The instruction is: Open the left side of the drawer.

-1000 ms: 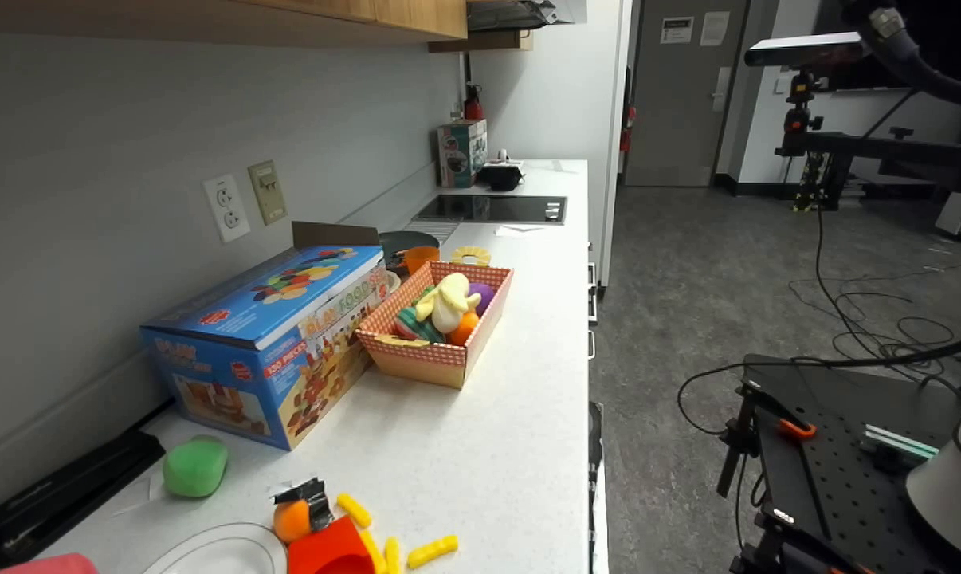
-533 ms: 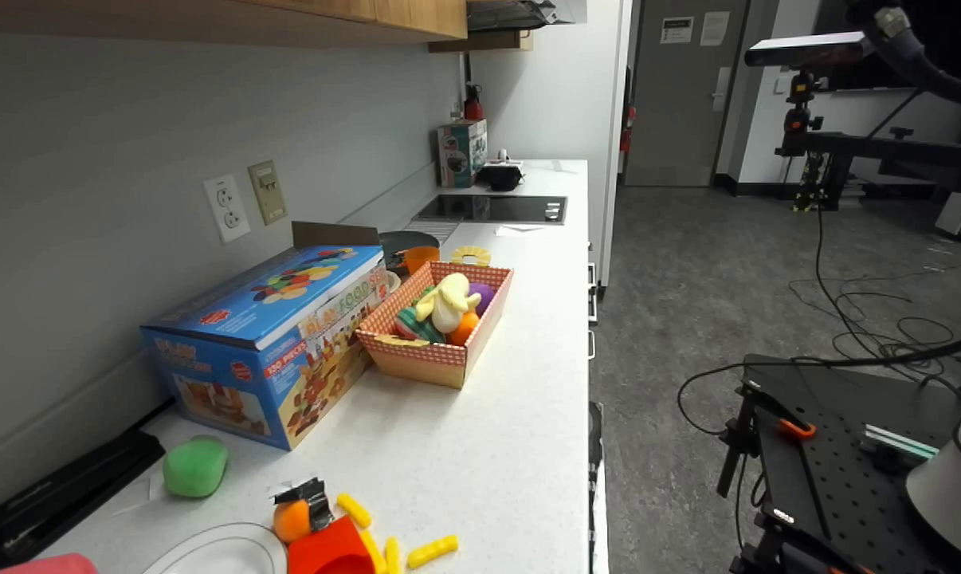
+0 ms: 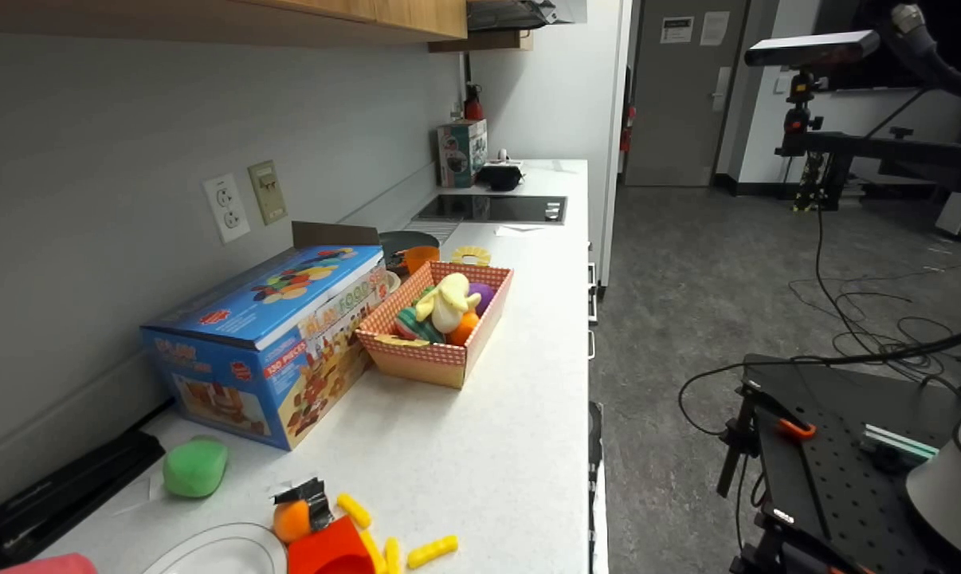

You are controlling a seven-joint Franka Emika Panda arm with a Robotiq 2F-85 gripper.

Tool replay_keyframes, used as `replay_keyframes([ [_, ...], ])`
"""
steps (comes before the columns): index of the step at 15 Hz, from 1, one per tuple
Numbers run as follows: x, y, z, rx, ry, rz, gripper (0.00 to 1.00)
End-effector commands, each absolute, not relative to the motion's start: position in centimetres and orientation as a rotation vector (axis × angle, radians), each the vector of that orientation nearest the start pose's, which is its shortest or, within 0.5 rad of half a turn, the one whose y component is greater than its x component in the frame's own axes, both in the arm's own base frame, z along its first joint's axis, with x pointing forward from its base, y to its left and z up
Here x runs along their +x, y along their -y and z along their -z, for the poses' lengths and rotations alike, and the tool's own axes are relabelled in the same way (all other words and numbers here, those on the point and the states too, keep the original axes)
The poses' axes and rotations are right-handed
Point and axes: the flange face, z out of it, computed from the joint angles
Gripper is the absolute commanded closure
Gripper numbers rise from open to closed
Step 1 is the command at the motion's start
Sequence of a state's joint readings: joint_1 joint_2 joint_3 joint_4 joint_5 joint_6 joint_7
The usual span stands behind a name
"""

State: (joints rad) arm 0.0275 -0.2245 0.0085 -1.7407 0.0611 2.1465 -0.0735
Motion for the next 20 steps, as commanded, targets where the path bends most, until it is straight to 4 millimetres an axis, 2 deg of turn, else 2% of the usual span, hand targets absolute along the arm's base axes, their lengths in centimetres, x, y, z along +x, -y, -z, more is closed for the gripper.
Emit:
replay_keyframes([
  [1, 51.1, -0.5, -74.1, -2.96, 0.06, 1.044, 0.0],
  [5, 51.7, -0.1, -75.3, -2.907, 0.066, 1.17, 0.0],
  [11, 55.4, 2.0, -71.8, -2.845, 0.053, 1.305, 0.0],
  [17, 57.9, 1.5, -70.4, -2.81, 0.079, 1.352, 0.0],
  [18, 58.2, 1.4, -70.3, -2.806, 0.08, 1.356, 0.05],
  [19, 58.3, 1.3, -70.2, -2.801, 0.079, 1.357, 0.26],
  [20, 58.3, 1.3, -70.1, -2.794, 0.081, 1.36, 0.29],
])
